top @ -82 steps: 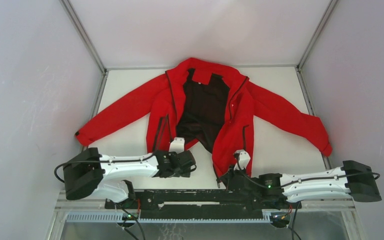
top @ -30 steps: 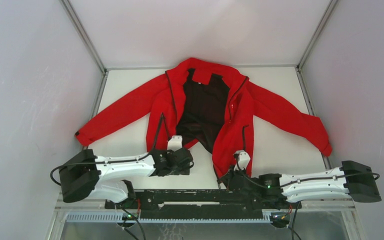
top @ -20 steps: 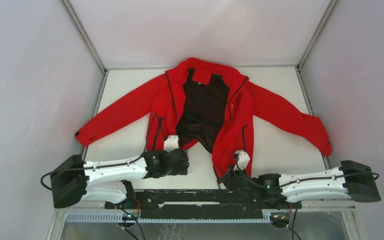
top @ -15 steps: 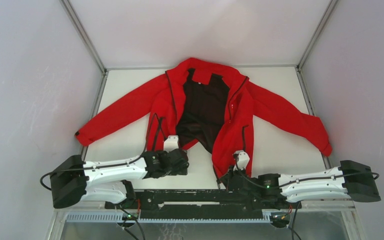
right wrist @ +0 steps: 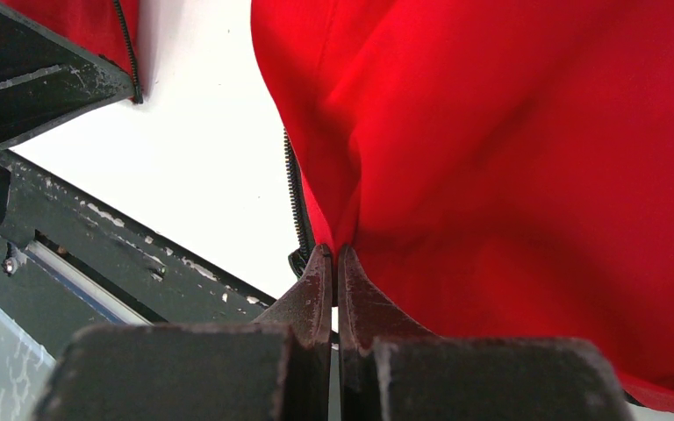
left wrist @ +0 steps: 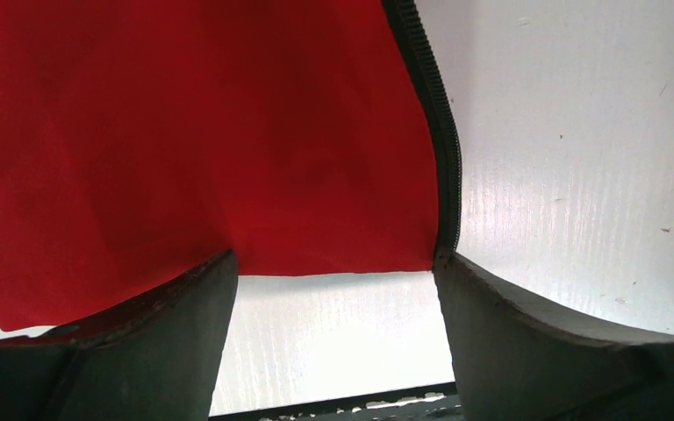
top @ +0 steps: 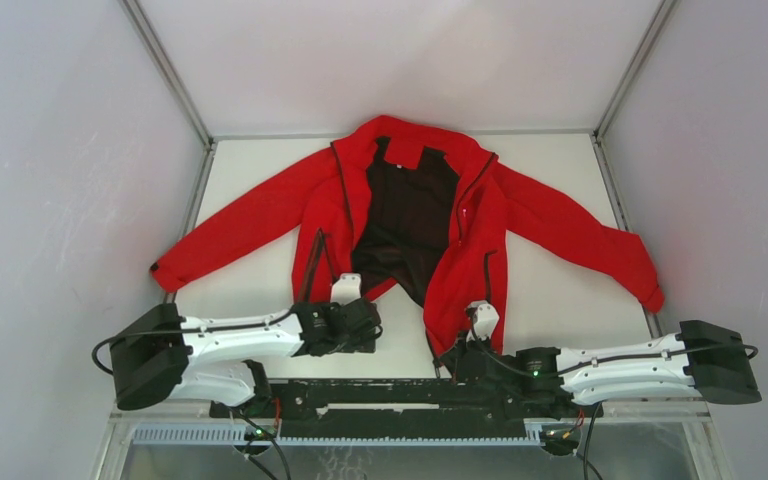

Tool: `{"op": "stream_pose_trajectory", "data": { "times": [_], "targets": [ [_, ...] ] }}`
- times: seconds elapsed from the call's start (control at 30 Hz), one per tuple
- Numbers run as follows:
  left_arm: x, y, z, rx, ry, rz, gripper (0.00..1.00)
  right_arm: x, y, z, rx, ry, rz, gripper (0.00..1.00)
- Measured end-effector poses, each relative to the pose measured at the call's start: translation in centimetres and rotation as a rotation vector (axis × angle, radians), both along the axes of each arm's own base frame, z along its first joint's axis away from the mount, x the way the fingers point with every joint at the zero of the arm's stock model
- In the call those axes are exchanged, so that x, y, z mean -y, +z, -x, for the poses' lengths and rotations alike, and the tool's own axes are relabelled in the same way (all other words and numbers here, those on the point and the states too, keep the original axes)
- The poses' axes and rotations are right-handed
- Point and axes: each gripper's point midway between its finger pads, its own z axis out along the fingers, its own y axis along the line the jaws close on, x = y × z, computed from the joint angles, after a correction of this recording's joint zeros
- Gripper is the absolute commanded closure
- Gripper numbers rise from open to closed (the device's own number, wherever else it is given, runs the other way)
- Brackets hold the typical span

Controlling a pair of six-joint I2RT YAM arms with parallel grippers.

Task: Zip up the jacket
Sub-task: Pick up the jacket from the center of the board.

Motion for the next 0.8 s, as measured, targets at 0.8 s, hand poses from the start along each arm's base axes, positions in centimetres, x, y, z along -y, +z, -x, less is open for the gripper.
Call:
{"op": "stream_pose_trajectory", "data": {
  "times": [0.8],
  "targets": [
    [0.8,-0.8,-1.3,0.016,-0.015,-0.100,0.20,0.2,-0.1,0.1,-0.004,0.002,-0.013,1.00]
  ]
}}
